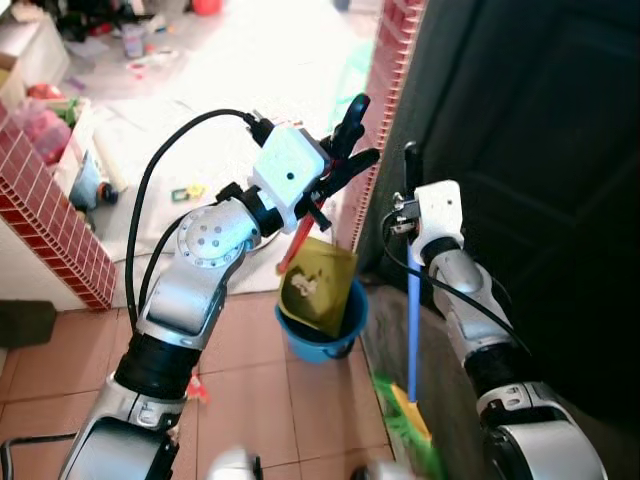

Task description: Sweep floor

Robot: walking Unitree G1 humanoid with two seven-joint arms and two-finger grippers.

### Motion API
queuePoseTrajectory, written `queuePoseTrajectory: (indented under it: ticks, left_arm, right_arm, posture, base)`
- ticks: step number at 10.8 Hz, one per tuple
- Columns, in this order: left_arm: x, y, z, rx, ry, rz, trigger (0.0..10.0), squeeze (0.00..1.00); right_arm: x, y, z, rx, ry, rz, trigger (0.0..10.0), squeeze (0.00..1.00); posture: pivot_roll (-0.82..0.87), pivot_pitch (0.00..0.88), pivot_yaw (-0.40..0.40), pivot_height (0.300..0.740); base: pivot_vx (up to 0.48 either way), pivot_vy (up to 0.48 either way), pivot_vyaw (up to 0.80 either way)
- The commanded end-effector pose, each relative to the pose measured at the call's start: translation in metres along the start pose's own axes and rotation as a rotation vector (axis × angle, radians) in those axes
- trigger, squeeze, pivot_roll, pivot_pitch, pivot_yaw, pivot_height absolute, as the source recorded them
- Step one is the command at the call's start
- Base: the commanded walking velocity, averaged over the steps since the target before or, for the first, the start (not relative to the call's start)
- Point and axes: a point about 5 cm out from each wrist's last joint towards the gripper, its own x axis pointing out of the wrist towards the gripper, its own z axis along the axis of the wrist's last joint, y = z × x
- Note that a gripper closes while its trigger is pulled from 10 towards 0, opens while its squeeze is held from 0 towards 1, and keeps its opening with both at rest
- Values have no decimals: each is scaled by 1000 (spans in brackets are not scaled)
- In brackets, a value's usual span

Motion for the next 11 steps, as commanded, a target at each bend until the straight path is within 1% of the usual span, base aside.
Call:
queuePoseTrajectory:
  ticks: [1, 2, 3, 4, 5, 7, 8, 9, 10, 11]
  left_arm:
    - [4, -1, 10, 48, -35, -35, 10000, 0]
    - [7, -8, 14, 100, -40, -103, 10000, 0]
    - [8, -18, 22, 181, -76, -212, 10000, 0]
    - [10, -27, 30, 286, -100, -323, 10000, 0]
    - [11, -35, 36, 370, -124, -433, 10000, 0]
    - [7, -44, 40, 468, -109, -573, 10000, 0]
    - [5, -45, 42, 481, -109, -596, 10000, 0]
    - [6, -44, 49, 495, -132, -589, 10000, 0]
    - [7, -45, 51, 460, -140, -595, 10000, 0]
    - [2, -58, 49, 381, -139, -646, 10000, 0]
  right_arm:
    - [-1, -5, 0, 1, -3, -20, 10000, 0]
    - [0, -6, -1, 2, -2, -21, 10000, 0]
    - [0, -6, -1, 2, -3, -21, 10000, 0]
    - [0, -5, -1, 1, -2, -19, 10000, 0]
    - [0, -5, -1, 1, -3, -19, 10000, 0]
    - [0, -5, 0, 1, -6, -21, 10000, 0]
    - [-1, -6, -2, -2, -3, -20, 10000, 0]
    - [-1, -6, -2, -3, -1, -20, 10000, 0]
    - [1, -6, -2, -4, 0, -17, 10000, 0]
    - [2, -3, 0, -8, -3, -6, 10000, 0]
  posture:
    - [-95, 44, -34, 740]
    - [-89, 47, -36, 740]
    - [-87, 47, -38, 740]
    - [-77, 50, -42, 740]
    - [-76, 49, -41, 740]
    - [-78, 52, -39, 740]
    - [-77, 52, -42, 740]
    - [-76, 51, -43, 740]
    - [-71, 50, -52, 740]
    - [-70, 50, -53, 740]
  base:
    - [0, 0, 0]
    - [0, 0, 0]
    - [0, 0, 0]
    - [0, 0, 0]
    - [0, 0, 0]
    - [0, 0, 0]
    - [0, 0, 0]
    - [0, 0, 0]
    - [0, 0, 0]
    - [0, 0, 0]
